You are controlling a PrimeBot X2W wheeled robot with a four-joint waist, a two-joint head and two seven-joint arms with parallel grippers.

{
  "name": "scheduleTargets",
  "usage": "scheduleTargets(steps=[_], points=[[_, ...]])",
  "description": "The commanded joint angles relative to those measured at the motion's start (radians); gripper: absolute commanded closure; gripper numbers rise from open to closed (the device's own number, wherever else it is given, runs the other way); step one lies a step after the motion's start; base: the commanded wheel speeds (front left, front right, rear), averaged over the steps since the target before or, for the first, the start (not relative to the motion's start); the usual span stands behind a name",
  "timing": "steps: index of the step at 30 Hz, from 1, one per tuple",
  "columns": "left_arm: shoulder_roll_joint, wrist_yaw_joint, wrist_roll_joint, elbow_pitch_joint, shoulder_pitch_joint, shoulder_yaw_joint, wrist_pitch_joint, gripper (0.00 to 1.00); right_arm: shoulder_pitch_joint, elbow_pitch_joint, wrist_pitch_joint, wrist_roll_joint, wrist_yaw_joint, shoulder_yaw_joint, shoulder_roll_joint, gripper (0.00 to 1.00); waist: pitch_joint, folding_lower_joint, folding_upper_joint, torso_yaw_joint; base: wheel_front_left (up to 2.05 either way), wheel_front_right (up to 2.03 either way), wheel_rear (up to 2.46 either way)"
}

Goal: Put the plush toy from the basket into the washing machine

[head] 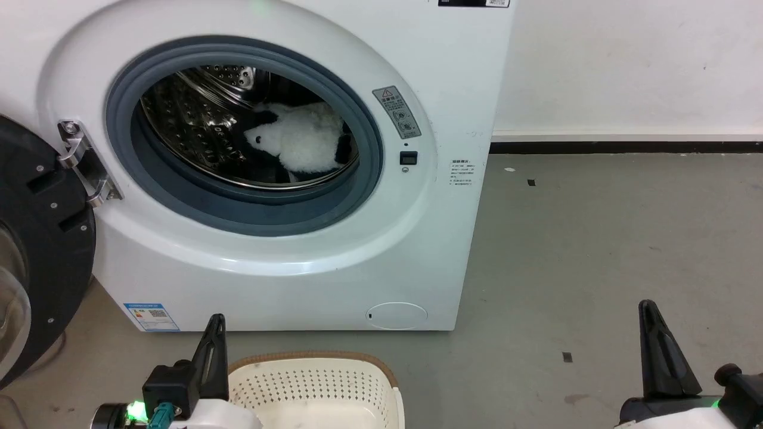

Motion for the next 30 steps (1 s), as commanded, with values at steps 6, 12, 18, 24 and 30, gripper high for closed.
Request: scheduleTargets(steps=[6, 12, 18, 24, 30], points=[[-0.002, -0.001, 0.004, -0.016, -0.001, 0.000, 0.016, 1.00, -0.010, 0.001, 0.016, -0.020, 0.000, 0.004, 0.000, 1.00, 0.001, 0.0002, -0.0001, 0.000, 0.00, 0.00, 0.00], [-0.003, -0.001, 0.006, -0.025, -0.002, -0.001, 0.028, 1.00, -0.015, 0.001, 0.029, -0.030, 0.000, 0.007, 0.000, 1.00, 0.002, 0.0002, -0.0001, -0.001, 0.00, 0.00, 0.00], [-0.003, -0.001, 0.008, -0.035, -0.002, -0.002, 0.041, 1.00, -0.020, 0.002, 0.041, -0.041, 0.000, 0.011, 0.000, 1.00, 0.002, 0.0002, -0.0001, -0.001, 0.00, 0.00, 0.00], [-0.004, -0.001, 0.010, -0.044, -0.003, -0.003, 0.053, 1.00, -0.024, 0.002, 0.053, -0.051, 0.000, 0.014, 0.000, 1.00, 0.003, 0.0002, -0.0001, -0.002, 0.00, 0.00, 0.00], [-0.005, -0.002, 0.011, -0.052, -0.003, -0.004, 0.063, 1.00, -0.028, 0.002, 0.064, -0.060, 0.000, 0.016, 0.000, 1.00, 0.003, 0.0002, -0.0001, -0.002, 0.00, 0.00, 0.00]])
